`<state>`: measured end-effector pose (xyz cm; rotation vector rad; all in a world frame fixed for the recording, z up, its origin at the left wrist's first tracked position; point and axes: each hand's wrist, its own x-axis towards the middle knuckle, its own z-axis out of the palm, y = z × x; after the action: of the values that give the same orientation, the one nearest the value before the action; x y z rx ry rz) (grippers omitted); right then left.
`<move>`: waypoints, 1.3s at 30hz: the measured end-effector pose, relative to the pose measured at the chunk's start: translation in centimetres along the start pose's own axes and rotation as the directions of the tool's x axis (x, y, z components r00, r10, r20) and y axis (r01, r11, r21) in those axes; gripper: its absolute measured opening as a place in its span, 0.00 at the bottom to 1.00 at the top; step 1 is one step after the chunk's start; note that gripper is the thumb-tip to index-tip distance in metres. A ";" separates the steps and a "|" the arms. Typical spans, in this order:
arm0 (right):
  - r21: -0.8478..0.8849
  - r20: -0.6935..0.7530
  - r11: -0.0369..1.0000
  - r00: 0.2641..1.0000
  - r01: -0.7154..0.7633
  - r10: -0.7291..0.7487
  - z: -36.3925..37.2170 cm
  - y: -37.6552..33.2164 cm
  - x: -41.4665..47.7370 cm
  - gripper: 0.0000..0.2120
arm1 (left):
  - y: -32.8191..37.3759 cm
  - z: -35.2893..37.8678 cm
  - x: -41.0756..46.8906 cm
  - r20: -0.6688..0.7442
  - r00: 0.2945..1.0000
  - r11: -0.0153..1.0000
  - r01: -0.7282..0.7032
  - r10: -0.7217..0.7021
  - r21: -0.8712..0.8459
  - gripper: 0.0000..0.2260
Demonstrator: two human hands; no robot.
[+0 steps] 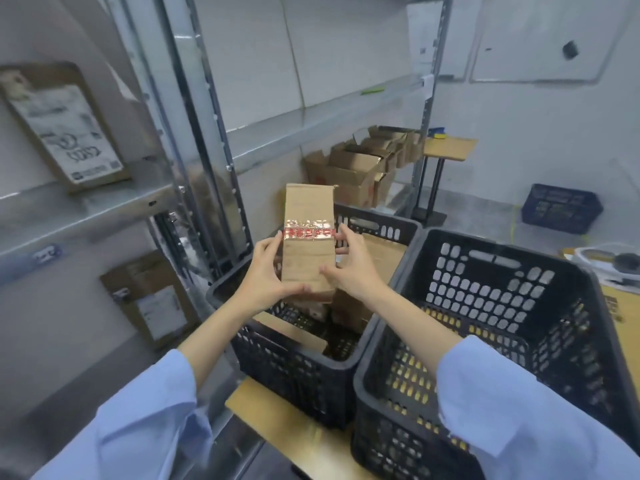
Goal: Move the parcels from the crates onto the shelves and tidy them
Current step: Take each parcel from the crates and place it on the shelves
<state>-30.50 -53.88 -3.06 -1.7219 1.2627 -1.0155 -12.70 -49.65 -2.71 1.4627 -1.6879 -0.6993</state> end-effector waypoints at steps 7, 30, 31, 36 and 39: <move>-0.009 0.075 0.992 0.989 0.127 -0.126 -1.7 -1.1 -4.0 0.44 | 2.8 0.6 -4.8 -0.133 0.991 1.000 0.009 -0.011 -0.018 0.39; 0.269 0.301 0.917 0.878 0.295 -0.371 4.1 -5.8 -10.2 0.41 | 5.0 -4.7 -18.0 -0.426 0.901 0.997 0.081 -0.081 -0.019 0.39; 0.257 0.316 0.918 0.871 0.302 -0.375 4.5 -5.9 -10.3 0.43 | 5.0 -5.0 -18.5 -0.424 0.901 0.996 0.092 -0.089 -0.013 0.41; 0.270 0.448 0.913 0.799 0.305 -0.400 8.9 -7.4 -12.2 0.43 | 4.1 -7.1 -23.5 -0.511 0.844 0.983 0.184 -0.163 -0.011 0.41; 0.336 0.509 0.900 0.751 0.277 -0.421 10.9 -8.3 -14.0 0.43 | 3.5 -8.2 -26.8 -0.559 0.803 0.970 0.244 -0.206 -0.007 0.38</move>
<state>-20.31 -37.17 -2.16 -1.9089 0.4115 -0.7201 -6.85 -22.11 -0.77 1.7262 -1.1019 -0.2850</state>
